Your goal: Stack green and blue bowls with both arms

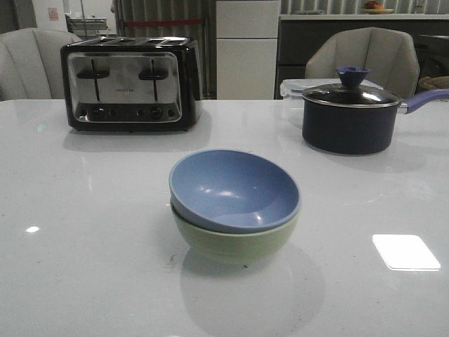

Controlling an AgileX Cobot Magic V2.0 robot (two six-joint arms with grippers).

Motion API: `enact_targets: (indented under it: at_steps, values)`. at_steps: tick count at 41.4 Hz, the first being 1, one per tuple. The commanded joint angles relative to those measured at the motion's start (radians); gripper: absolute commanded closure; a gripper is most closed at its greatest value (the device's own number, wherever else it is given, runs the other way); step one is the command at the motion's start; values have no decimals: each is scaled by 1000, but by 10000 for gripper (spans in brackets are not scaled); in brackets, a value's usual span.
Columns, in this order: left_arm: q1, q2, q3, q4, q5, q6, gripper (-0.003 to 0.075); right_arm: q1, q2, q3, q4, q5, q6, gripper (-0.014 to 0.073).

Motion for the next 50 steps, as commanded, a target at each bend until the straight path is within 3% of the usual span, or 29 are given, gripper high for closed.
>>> enact_targets:
  at_steps: [1, 16, 25, 50]
  values:
    - [-8, -21, 5, -8, -83, 1, 627, -5, -22, 8, -4, -149, -9, 566]
    - [-8, -19, 5, -8, -83, 1, 627, -5, -21, 7, -4, -154, 1, 566]
    - [-8, -19, 5, -8, -83, 1, 627, -4, -21, 7, -121, -175, 166, 566]
    - [-8, -19, 5, -8, -83, 1, 627, -4, -21, 7, -121, -177, 165, 566]
